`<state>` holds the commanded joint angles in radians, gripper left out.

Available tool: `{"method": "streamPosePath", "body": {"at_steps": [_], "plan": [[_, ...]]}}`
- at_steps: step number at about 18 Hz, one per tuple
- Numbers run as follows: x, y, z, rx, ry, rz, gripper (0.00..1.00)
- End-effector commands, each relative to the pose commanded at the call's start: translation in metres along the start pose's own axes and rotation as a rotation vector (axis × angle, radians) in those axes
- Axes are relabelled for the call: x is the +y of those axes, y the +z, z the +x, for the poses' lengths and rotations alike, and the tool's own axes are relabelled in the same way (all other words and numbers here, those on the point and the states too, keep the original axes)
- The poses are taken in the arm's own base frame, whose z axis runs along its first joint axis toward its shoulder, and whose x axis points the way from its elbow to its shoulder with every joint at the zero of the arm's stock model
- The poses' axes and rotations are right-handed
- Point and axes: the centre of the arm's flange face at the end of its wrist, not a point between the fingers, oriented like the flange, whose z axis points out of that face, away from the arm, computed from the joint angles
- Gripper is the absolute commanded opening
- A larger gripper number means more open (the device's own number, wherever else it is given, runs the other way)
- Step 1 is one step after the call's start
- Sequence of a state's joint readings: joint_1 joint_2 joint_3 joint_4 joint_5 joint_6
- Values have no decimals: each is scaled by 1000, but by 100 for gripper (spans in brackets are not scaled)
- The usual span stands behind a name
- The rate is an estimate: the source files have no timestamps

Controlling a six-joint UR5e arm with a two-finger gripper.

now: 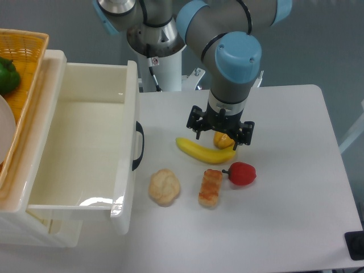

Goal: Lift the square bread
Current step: 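Move the gripper from above the banana toward the square toasted bread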

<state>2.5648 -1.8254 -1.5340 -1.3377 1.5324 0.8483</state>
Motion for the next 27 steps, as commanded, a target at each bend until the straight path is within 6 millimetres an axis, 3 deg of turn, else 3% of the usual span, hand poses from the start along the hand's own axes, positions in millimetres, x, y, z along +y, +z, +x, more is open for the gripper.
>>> {"method": "streamPosePath", "body": {"at_steps": [9,16,27], "plan": [[-2,12,-18,-22,12,18,100],[-10,51,-32,-7,6,2,100],[-18,107,-30,22,-22,-5,100]]}}
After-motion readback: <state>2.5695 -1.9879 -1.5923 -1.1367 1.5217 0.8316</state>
